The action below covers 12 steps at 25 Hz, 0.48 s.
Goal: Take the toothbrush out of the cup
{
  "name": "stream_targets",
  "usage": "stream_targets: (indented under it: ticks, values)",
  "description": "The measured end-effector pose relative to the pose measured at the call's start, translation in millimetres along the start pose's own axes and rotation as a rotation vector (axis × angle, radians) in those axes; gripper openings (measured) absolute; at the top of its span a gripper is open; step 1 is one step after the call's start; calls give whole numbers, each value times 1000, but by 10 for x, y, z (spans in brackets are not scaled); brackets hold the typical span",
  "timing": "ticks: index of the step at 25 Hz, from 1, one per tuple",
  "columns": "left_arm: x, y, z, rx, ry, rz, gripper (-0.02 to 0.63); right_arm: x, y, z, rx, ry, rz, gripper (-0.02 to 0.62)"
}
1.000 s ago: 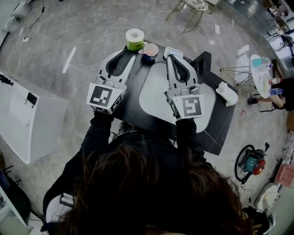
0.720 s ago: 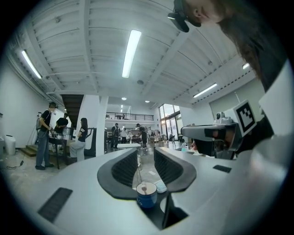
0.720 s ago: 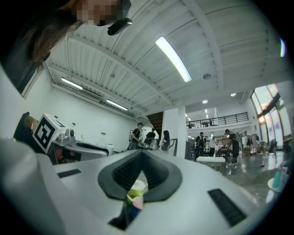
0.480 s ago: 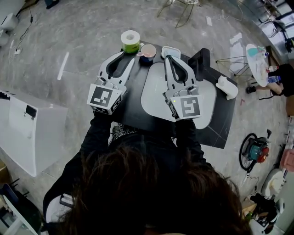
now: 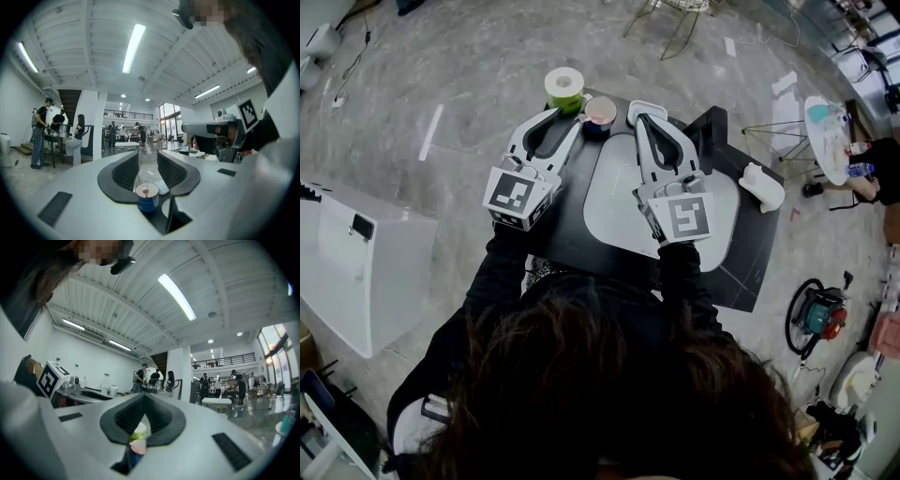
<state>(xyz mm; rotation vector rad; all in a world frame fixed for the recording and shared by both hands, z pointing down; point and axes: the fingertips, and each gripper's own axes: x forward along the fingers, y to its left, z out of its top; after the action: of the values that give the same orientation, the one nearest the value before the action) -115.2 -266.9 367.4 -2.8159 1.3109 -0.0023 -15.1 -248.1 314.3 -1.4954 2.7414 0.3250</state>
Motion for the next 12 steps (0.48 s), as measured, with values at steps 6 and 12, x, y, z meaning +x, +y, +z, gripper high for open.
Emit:
stream_targets:
  ticks: [6,12]
  values:
    - [98,-14,-352,-41,83,-10,168,12,-40,-72,17,17,11,3]
    - [253,52,-879,-84,198,10,192,-52,-108,-141,11,37,5,3]
